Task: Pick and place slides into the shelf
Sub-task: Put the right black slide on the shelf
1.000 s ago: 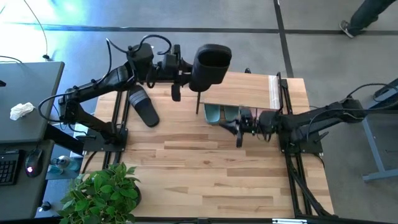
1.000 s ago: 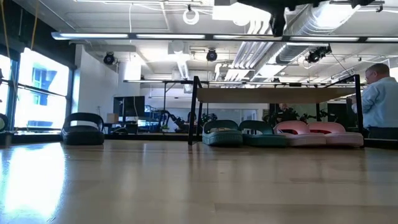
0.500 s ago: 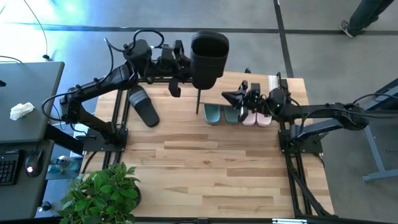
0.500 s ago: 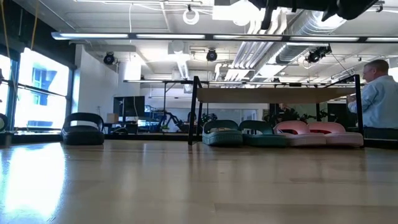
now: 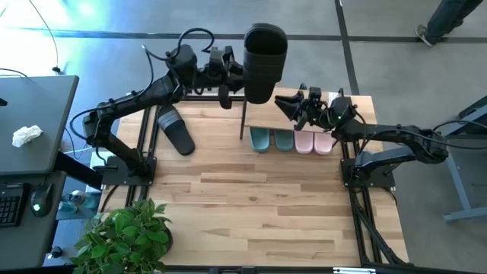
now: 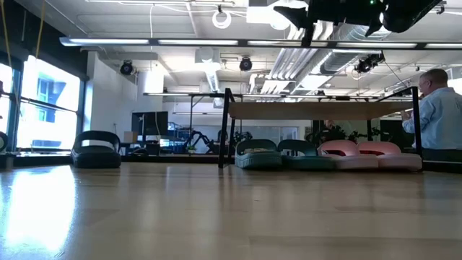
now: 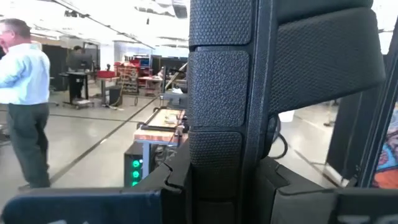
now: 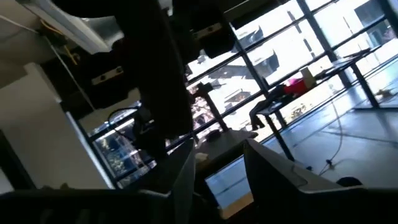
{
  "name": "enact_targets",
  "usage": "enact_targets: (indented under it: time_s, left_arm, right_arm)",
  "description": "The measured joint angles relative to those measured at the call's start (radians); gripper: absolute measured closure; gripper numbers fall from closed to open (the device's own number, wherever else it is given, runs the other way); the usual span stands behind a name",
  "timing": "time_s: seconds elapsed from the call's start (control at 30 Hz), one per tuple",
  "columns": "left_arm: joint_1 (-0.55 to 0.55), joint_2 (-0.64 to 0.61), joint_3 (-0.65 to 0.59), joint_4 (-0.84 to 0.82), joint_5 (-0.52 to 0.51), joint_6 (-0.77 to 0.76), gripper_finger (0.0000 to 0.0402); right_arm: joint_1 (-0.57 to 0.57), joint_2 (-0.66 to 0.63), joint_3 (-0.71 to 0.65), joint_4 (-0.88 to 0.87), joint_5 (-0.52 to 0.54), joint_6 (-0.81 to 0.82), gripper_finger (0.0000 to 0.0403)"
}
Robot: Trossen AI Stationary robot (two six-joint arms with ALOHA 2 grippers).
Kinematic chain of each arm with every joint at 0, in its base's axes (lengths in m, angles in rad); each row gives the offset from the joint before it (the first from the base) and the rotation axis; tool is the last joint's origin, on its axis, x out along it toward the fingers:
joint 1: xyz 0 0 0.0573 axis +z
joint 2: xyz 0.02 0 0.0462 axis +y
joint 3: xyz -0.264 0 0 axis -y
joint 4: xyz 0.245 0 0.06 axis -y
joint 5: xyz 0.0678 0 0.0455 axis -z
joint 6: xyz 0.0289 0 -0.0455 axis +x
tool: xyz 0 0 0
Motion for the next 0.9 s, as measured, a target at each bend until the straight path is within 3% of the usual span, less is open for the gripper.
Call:
enact_targets:
  time_s: [0.23, 0.73, 0.9]
  left_arm:
    - [0.0, 0.048, 0.0, 0.072, 0.01, -0.057, 0.0329]
    - [-0.001, 0.061, 0.0, 0.065, 0.008, -0.071, 0.0325]
    - [-0.001, 0.063, 0.0, 0.065, 0.008, -0.07, 0.0329]
  right_arm:
    - [0.026, 0.048, 0.0, 0.113, -0.008, -0.018, 0.0225]
    - [0.028, 0.048, 0.0, 0.167, -0.068, -0.1, 0.0222]
    - [0.032, 0.048, 0.0, 0.169, -0.044, -0.093, 0.0222]
